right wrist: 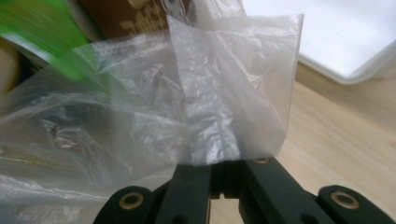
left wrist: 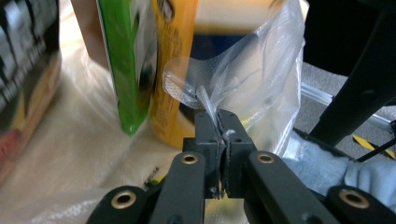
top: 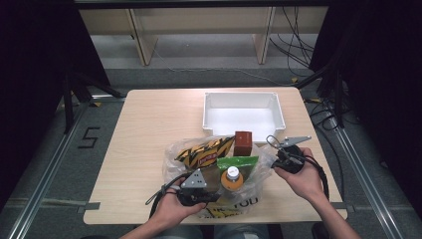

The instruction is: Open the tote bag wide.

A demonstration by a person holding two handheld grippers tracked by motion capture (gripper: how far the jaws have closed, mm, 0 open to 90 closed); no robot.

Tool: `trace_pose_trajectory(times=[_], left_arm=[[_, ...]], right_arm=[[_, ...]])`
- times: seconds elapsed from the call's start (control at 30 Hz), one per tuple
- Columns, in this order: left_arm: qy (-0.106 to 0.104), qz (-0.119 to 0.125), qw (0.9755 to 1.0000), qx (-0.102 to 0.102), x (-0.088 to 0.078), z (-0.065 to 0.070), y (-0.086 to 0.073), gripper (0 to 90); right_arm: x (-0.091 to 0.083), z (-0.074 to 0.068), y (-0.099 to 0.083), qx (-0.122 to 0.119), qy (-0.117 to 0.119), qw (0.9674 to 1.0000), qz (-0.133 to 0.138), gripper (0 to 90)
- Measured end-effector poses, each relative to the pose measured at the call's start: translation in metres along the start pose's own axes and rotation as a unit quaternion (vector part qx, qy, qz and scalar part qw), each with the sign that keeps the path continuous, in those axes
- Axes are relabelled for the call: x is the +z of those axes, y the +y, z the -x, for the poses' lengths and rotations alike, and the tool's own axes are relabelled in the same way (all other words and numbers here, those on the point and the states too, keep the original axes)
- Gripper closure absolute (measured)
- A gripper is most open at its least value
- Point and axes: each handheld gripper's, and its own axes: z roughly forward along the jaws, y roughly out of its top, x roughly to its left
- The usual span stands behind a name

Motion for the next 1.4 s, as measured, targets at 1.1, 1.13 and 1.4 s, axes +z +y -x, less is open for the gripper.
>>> trace_pose_trajectory(times=[1.1,1.13,1.4], left_arm=[[0.043,0.011,0.9982,0.041,-0.033,0.014,-0.007,48.5],[0.041,0.016,0.9982,0.042,-0.036,0.015,-0.007,47.7],[0.05,0.037,0.9967,0.053,-0.067,0.02,-0.002,43.5]], right_arm=[[-0.014,0.012,-0.017,0.009,-0.003,0.9999,0.004,68.1],[-0.019,0.012,-0.016,0.007,-0.004,0.9999,0.008,67.0],[-0.055,0.014,-0.008,0.009,-0.022,0.9995,0.023,64.3]])
